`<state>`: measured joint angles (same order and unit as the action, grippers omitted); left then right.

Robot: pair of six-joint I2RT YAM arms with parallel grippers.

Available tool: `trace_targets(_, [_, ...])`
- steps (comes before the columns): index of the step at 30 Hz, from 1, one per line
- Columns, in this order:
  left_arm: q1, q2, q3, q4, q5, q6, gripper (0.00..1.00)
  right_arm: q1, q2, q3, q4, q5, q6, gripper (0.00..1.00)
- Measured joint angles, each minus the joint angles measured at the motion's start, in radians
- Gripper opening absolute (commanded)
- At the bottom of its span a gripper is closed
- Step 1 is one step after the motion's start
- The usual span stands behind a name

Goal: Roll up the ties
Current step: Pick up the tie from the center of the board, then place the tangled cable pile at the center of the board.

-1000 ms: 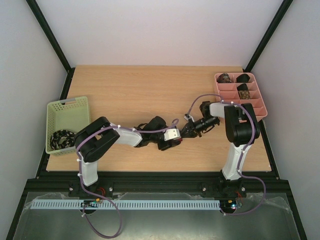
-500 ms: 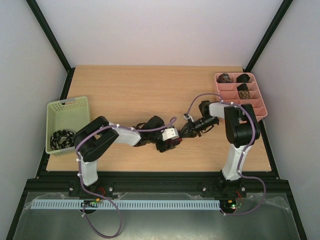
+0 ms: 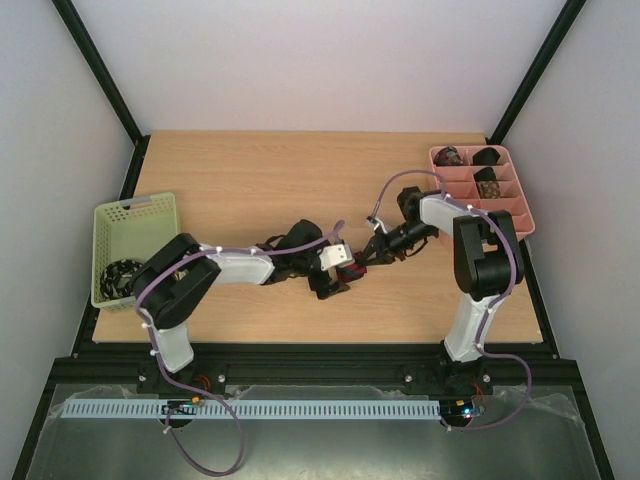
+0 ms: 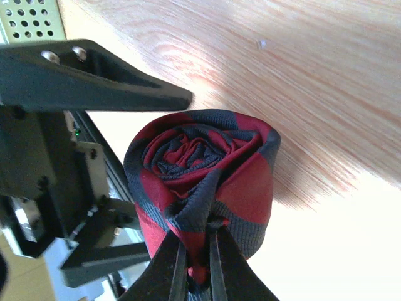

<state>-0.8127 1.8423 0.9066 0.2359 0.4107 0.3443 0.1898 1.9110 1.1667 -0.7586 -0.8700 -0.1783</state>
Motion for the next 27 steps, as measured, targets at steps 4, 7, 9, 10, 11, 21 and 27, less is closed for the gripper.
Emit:
trace_targets(4, [0.048, -0.086, 0.000, -0.047, 0.011, -0.007, 0.99, -0.010, -0.045, 0.074, -0.070, 0.052, -0.046, 0.01])
trace_targets(7, [0.076, -0.145, 0.000, -0.081, 0.019, -0.008, 0.99, -0.026, -0.076, 0.152, -0.138, 0.098, -0.097, 0.01])
trace_targets(9, [0.092, -0.178, 0.000, -0.104, 0.023, -0.007, 0.99, -0.044, -0.090, 0.214, -0.186, 0.133, -0.137, 0.01])
trace_targets(10, [0.097, -0.188, 0.000, -0.112, 0.024, -0.006, 0.99, -0.056, -0.094, 0.250, -0.209, 0.151, -0.156, 0.01])
trace_targets(11, [0.103, -0.198, 0.000, -0.122, 0.024, -0.006, 0.99, -0.071, -0.097, 0.288, -0.230, 0.171, -0.175, 0.01])
trace_targets(21, [0.199, -0.208, 0.066, -0.204, -0.006, -0.026, 0.99, -0.274, -0.099, 0.682, -0.370, 0.389, -0.349, 0.01])
trace_targets(27, [0.267, -0.189, 0.116, -0.197, -0.002, -0.080, 0.99, -0.347, -0.008, 0.896, -0.385, 0.589, -0.390, 0.01])
